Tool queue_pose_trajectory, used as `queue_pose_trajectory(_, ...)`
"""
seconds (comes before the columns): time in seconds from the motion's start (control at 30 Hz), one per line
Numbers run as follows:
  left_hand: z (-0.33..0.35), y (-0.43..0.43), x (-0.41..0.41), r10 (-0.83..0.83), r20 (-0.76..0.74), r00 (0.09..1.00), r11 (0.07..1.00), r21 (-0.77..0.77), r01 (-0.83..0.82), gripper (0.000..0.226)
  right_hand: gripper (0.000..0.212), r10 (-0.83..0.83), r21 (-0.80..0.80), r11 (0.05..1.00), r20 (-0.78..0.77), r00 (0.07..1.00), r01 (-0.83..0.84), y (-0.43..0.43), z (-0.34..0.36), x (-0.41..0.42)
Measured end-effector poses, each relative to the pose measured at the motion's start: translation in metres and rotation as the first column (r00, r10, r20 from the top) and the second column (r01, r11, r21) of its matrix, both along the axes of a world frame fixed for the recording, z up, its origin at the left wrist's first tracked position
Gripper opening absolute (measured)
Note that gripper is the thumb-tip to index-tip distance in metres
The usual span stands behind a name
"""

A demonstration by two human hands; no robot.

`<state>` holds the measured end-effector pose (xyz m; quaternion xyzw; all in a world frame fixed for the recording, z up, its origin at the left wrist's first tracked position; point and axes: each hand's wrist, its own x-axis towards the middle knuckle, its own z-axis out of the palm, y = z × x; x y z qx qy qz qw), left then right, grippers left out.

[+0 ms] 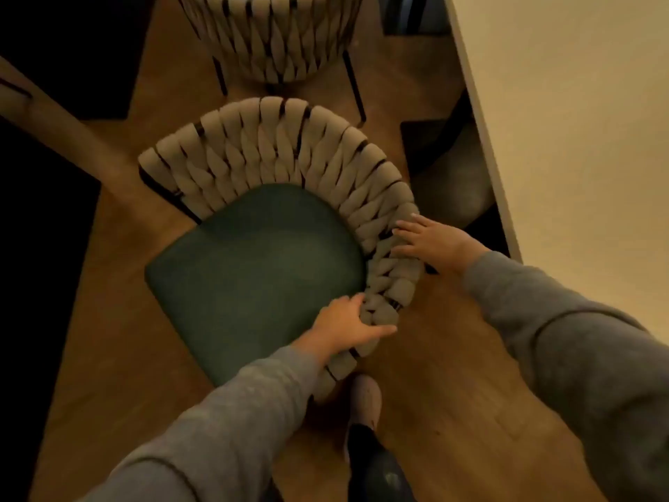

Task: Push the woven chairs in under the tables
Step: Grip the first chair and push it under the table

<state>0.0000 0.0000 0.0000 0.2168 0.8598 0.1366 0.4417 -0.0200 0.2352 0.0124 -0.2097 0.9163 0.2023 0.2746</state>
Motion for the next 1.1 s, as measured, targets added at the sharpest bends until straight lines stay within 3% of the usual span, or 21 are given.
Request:
queue_pose_trajectory(0.07,-0.011,0.015,0.021,0.031,0.101,0.994,0.999,-0.026,-0.028,0.100,0.067,0.123,0.016,0.992,-0.037,0.992,-0.122,0.002,-0.006,-0.008)
queue_pose_trajectory(0.17,-0.023,0.021,0.042,0.118,0.005,0.993,0.993,-0.025,-0.117,0.076,0.050,0.160,-0.014,0.987,-0.095,0.983,-0.162,-0.004,-0.018,-0.011)
queue_pose_trajectory(0.4,-0.024,0.011,0.051,0.122,-0.035,0.992,0.993,-0.004,-0.122,0.065,0.045,0.145,-0.009,0.989,-0.101,0.984,-0.146,-0.008,-0.023,0.003)
queue_pose_trajectory(0.73,-0.019,-0.102,0.083,-0.074,-0.051,0.996,0.997,0.004,0.074,0.067,0.038,0.015,-0.100,0.995,-0.016,1.000,-0.016,-0.096,-0.022,0.079)
queue_pose_trajectory(1.1,-0.017,-0.317,0.090,-0.397,-0.089,0.914,0.916,-0.103,0.388,0.061,0.028,-0.110,-0.300,0.947,0.042,0.993,0.118,-0.301,-0.010,0.165)
